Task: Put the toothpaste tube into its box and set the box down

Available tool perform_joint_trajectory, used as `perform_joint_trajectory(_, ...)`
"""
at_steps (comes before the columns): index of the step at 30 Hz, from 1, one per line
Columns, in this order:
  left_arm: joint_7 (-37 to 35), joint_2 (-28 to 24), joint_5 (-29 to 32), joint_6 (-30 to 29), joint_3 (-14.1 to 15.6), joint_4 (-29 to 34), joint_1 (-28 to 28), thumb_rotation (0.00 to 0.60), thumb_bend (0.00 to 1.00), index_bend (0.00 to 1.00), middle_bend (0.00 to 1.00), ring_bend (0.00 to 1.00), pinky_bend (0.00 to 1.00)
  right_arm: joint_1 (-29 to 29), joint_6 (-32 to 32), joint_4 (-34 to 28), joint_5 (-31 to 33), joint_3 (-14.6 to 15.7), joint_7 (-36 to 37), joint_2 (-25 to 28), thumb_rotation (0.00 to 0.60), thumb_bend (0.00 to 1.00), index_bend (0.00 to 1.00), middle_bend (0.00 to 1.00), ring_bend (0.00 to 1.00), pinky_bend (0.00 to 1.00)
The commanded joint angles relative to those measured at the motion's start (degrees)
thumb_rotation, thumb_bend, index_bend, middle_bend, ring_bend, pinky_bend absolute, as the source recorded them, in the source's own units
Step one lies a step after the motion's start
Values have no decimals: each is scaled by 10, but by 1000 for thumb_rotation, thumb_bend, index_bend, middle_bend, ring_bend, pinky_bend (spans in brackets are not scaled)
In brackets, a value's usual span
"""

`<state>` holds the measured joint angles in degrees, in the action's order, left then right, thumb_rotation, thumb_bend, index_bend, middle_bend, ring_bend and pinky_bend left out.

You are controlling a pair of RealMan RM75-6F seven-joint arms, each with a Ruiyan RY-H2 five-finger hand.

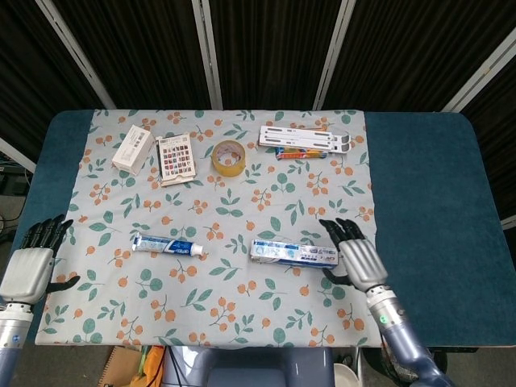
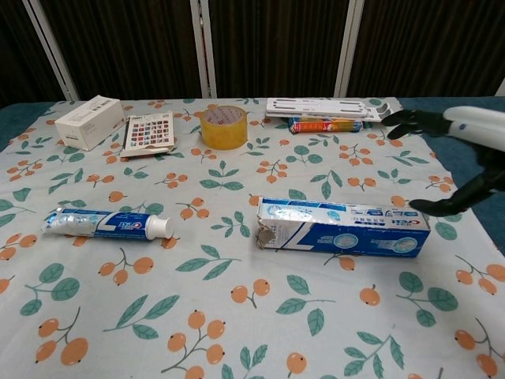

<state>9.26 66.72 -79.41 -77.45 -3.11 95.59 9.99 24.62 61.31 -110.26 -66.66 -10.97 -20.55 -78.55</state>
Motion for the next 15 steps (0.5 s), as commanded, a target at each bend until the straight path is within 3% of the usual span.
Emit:
perform_joint_trajectory(1,-2,-3,4,5,0,2,1,600,0,0,0,0,0,48,-25,7,72,-17,-60,-63,600,305,0,136,0,0)
perform_joint_trajectory(8,-4,-11,30,13,-6,9,1,600,0,0,0,0,0,102,-27,55,167,-20,-134,-127,600,306,0,137,0,0)
perform_joint_trajectory(15,-2,-15,44,16,-11,15,2,600,0,0,0,0,0,128,-21,116,197,-20,-152,-165,600,306,0,137,0,0)
